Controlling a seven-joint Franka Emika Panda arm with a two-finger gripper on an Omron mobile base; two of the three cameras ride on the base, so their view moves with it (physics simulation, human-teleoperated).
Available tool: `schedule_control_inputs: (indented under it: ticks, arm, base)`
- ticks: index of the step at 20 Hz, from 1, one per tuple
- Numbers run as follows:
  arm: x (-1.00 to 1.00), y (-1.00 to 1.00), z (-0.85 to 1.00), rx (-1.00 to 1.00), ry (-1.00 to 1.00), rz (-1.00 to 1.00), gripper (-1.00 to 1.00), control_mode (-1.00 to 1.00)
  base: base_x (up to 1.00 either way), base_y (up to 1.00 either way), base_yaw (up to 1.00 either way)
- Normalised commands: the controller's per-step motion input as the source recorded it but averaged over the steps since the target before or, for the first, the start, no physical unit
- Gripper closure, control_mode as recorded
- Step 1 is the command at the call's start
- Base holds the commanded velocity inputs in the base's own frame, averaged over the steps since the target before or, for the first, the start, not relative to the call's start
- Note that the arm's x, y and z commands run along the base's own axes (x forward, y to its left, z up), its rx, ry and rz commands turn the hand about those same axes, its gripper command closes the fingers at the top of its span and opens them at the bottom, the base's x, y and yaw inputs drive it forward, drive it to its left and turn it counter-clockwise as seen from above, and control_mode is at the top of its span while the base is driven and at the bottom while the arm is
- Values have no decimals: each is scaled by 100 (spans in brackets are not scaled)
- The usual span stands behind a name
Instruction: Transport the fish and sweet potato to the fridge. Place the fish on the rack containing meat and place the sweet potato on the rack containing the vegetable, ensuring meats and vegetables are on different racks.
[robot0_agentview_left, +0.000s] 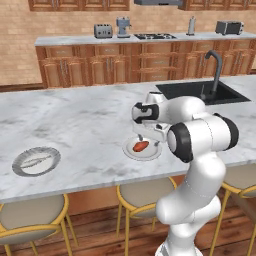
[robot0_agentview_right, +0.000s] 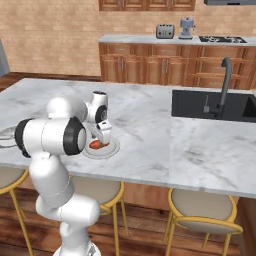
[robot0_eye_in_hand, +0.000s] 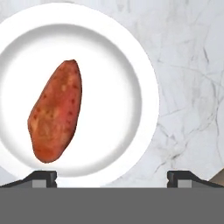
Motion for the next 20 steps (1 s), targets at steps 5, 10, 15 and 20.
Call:
schedule_control_inputs:
  ticks: [5,10,15,20]
  arm:
    - [25,7,-14,0,0,0,-100,-100]
    - [29,13,-16,0,0,-1,-100,-100]
    - [32,7,-20,1,-1,0,-100,-100]
    - [25,2,-38,5,0,0,-100,-100]
  base:
    - [0,0,0]
    - [0,0,0]
    - [0,0,0]
    - [0,0,0]
